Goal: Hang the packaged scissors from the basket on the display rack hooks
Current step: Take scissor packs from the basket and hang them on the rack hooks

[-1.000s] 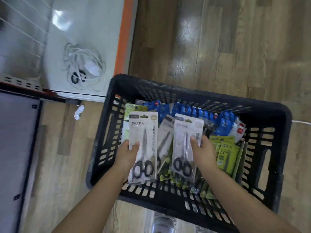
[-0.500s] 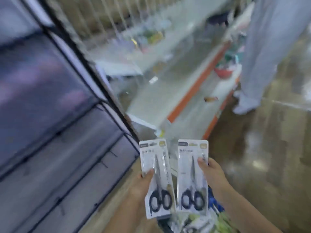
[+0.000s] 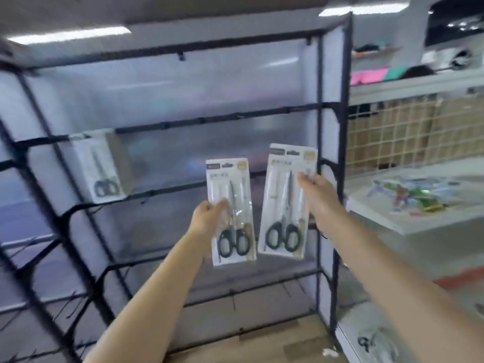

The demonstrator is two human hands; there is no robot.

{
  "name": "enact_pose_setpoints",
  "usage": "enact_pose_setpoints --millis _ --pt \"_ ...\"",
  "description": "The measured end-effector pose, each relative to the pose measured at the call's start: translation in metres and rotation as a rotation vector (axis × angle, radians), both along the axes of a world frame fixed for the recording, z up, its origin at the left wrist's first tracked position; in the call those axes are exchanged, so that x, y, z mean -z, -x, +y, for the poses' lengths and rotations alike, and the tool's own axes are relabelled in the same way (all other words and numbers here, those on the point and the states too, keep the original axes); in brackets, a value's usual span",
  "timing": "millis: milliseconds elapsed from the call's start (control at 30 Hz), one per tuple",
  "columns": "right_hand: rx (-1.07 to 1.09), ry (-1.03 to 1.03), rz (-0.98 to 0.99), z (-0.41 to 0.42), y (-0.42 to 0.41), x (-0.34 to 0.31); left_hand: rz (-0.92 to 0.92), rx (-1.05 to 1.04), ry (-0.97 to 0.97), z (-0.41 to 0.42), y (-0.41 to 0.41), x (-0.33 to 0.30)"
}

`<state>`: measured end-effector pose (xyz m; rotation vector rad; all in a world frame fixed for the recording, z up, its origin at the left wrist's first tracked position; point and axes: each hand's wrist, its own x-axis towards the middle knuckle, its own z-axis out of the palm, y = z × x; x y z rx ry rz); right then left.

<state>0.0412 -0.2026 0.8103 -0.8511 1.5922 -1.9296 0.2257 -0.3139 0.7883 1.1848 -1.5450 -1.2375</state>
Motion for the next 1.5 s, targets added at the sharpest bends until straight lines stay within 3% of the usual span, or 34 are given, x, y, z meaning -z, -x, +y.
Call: enact_pose_setpoints --millis 200,567,700,1133,1500 --pt "-0.215 0.009 -0.024 -0.071 -0.11 -0.014 0.042 -0.204 0.015 -0.045 -0.124 0.003" --pt "-0.432 -0.193 -0.079 -0.21 -0.264 0.059 0.06 -0.376 -0.072 -0.136 -0.262 0.056" --pt "-0.413 -0.172 -0.045 -0.253 -0.291 0.052 0.078 -0.366 -0.049 -0.174 -0.287 0.045" --pt "-0.31 0.012 0.197 -0.353 -0.325 -0.056 0.123 -0.321 0.097 -0.243 -0.32 -0.023" --pt "-0.305 -0.002 0.239 -0.405 -0.338 -0.061 0.162 -0.406 0.074 -0.286 -0.334 -0.017"
